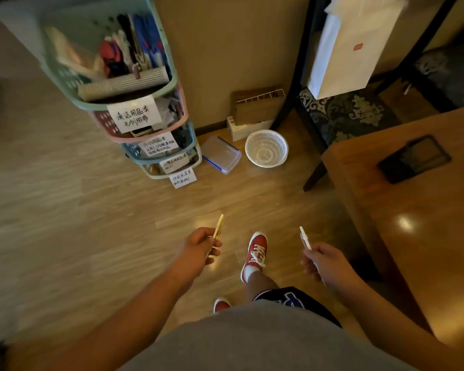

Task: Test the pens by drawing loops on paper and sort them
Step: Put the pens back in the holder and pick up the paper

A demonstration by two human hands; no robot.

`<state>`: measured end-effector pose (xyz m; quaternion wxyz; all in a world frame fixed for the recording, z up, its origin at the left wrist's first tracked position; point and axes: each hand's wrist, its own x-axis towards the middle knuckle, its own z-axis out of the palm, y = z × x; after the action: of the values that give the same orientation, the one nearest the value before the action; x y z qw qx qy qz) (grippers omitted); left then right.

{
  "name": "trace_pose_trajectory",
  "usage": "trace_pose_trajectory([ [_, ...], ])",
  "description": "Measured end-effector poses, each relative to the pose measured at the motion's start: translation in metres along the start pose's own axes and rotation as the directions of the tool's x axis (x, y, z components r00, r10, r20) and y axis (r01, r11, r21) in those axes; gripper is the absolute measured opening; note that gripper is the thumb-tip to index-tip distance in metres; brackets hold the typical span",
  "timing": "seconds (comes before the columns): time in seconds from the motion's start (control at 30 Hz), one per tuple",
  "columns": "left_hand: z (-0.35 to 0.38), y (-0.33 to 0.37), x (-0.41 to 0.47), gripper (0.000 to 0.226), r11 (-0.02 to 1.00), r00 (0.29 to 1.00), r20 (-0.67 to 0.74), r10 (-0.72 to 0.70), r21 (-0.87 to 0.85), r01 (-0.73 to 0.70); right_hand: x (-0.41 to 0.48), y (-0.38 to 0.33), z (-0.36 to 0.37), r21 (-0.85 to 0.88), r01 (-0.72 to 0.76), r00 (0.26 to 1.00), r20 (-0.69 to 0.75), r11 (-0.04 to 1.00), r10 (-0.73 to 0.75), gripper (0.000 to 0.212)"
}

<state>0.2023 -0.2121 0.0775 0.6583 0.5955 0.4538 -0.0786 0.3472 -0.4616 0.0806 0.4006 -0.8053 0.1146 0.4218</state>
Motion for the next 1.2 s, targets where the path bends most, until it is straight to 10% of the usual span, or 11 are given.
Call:
trace_pose_trajectory([
  [0.57,0.044,0.183,0.166,0.021,0.986,0.999,-0.011,-0.030,0.166,0.031,0.162,-0.187,-0.074,0.080,0.038,0.999,0.006,0.996,-0.039,0.010],
  [0.83,0.087,0.277,0.267,0.021,0.953,0.976,0.216,0.009,0.295,-0.074,0.190,-0.251,-0.106,0.275,0.027,0.990,-0.141,0.961,0.012,0.012],
  [1.2,0.263,0.382,0.303,0.012,0.813,0.609,0.791,-0.066,0.397,-0.427,0.135,-0.248,-0.165,0.683,0.180,0.862,-0.456,0.708,0.221,0.014],
])
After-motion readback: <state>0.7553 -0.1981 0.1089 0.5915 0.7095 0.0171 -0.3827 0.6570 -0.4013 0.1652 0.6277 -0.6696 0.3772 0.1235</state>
